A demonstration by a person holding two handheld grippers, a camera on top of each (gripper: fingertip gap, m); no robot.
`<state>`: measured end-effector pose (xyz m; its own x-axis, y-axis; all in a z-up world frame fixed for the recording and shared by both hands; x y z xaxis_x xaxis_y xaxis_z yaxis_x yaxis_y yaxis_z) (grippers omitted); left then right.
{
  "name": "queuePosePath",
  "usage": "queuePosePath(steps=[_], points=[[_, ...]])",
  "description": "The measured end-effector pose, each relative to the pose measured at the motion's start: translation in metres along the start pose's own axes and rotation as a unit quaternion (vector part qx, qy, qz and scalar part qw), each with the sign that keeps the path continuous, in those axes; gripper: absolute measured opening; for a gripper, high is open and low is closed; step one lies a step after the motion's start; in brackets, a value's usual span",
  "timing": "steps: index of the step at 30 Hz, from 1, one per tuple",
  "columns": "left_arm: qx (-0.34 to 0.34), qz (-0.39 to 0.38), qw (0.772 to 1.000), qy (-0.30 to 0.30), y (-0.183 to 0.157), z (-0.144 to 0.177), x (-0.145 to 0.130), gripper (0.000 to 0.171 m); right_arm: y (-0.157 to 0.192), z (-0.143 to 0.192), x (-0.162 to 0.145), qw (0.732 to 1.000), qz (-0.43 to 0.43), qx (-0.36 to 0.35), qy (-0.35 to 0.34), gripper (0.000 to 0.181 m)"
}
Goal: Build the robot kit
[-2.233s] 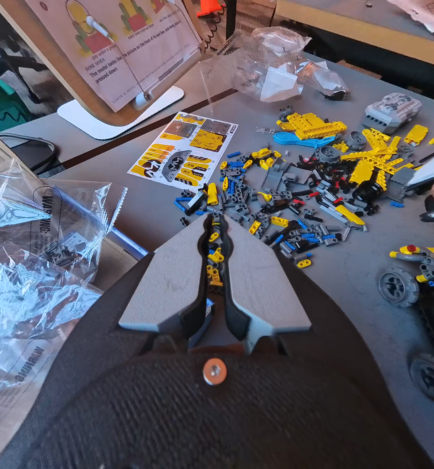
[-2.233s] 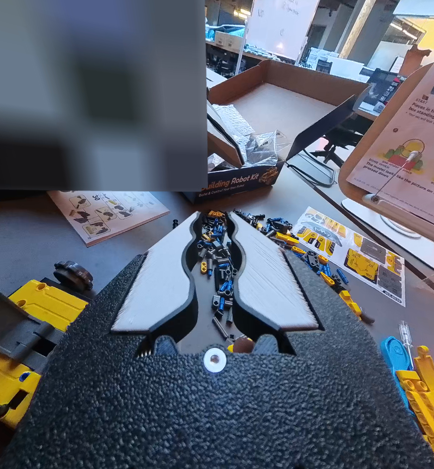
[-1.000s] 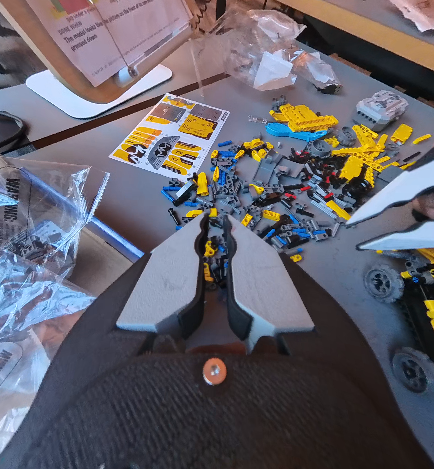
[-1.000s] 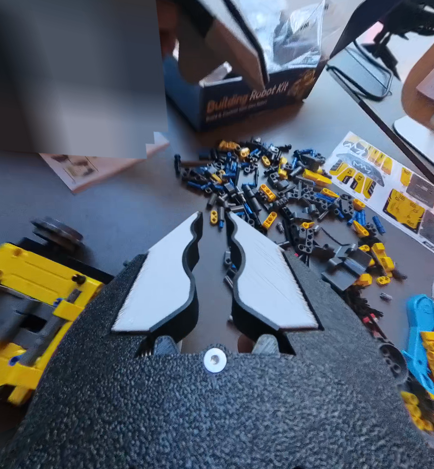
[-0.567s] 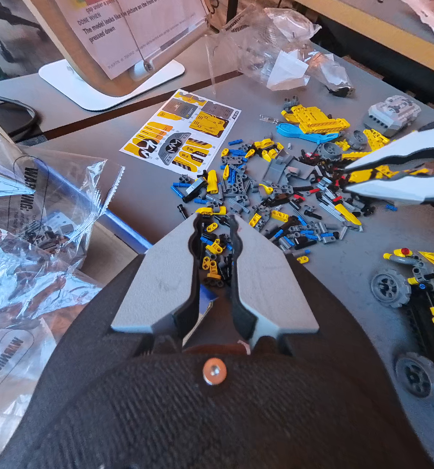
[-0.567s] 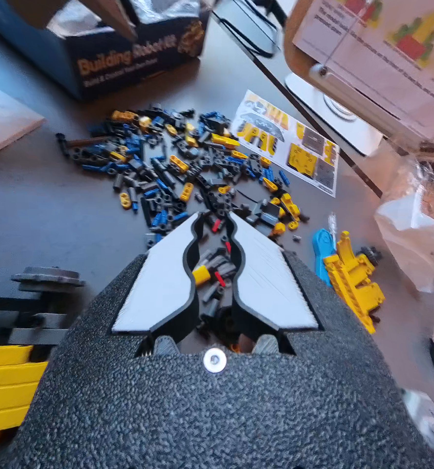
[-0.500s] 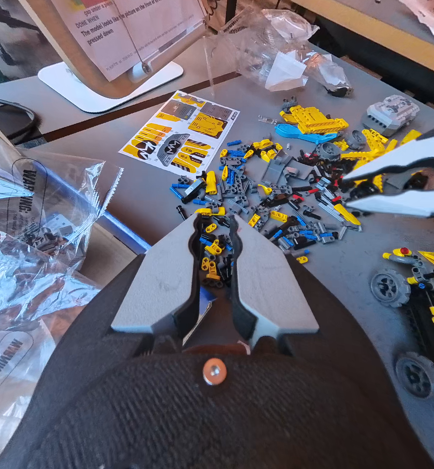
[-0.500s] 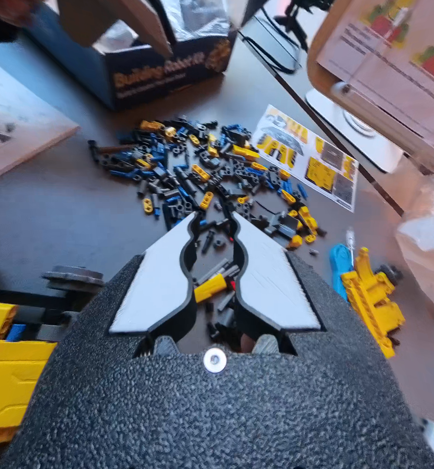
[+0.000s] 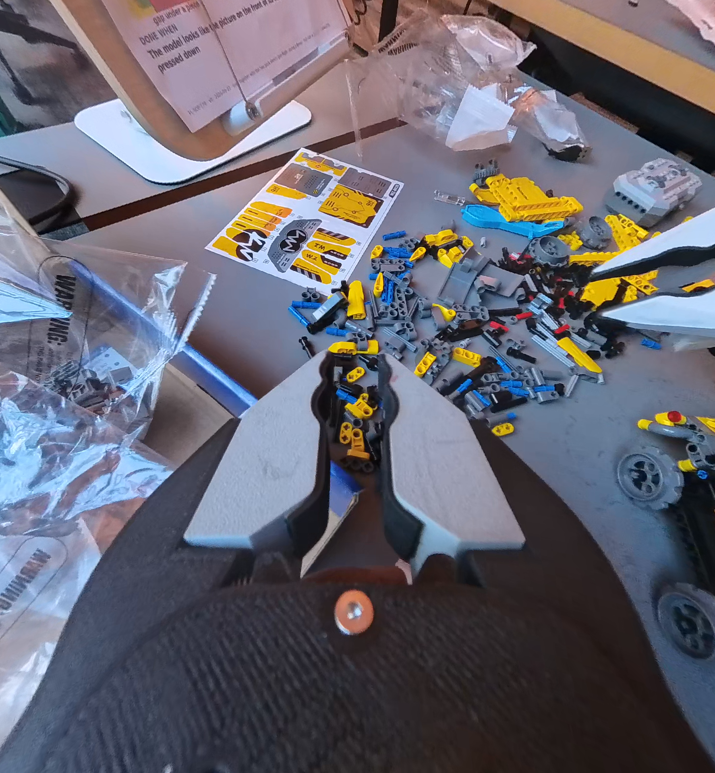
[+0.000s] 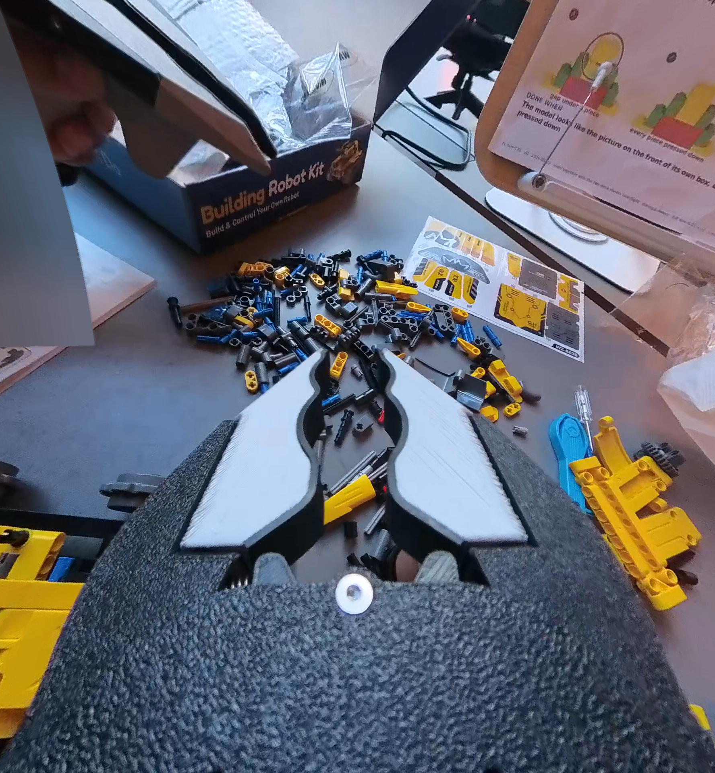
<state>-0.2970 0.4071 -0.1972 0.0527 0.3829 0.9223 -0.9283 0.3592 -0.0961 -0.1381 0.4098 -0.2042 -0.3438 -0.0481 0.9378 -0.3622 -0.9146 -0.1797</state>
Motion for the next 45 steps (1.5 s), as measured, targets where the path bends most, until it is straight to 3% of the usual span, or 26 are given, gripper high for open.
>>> queuePosePath(steps=[20, 31, 41, 45], points=[[0.003, 0.014, 1.000, -0.009, 0.006, 0.003, 0.003, 0.016, -0.006, 0.014, 0.020, 0.999, -0.018, 0.004, -0.030, 0.023], [-0.011, -0.026, 0.999, 0.027, -0.012, -0.009, -0.012, 0.019, -0.030, 0.057, 0.048, 0.996, -0.047, -0.016, -0.076, 0.032], [-0.016, -0.034, 0.999, 0.032, -0.015, -0.013, -0.015, 0.021, -0.058, 0.106, 0.009, 0.995, -0.088, -0.036, -0.011, 0.046], [-0.014, -0.052, 0.998, 0.030, -0.020, -0.014, -0.014, 0.019, -0.056, 0.113, -0.007, 0.996, -0.083, -0.034, 0.015, 0.024]])
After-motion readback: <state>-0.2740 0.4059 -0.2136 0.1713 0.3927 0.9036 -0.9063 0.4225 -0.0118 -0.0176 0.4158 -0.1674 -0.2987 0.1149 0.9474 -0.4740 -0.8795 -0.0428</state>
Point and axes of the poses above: each gripper's, where its closed fingertips meet, z back along the fingers, x out of its top, y = z × x across the jaws, the point moved 1 cm from there along z, back along the fingers, and after that the axes turned 8 degrees about -y, right-handed, at the moved point
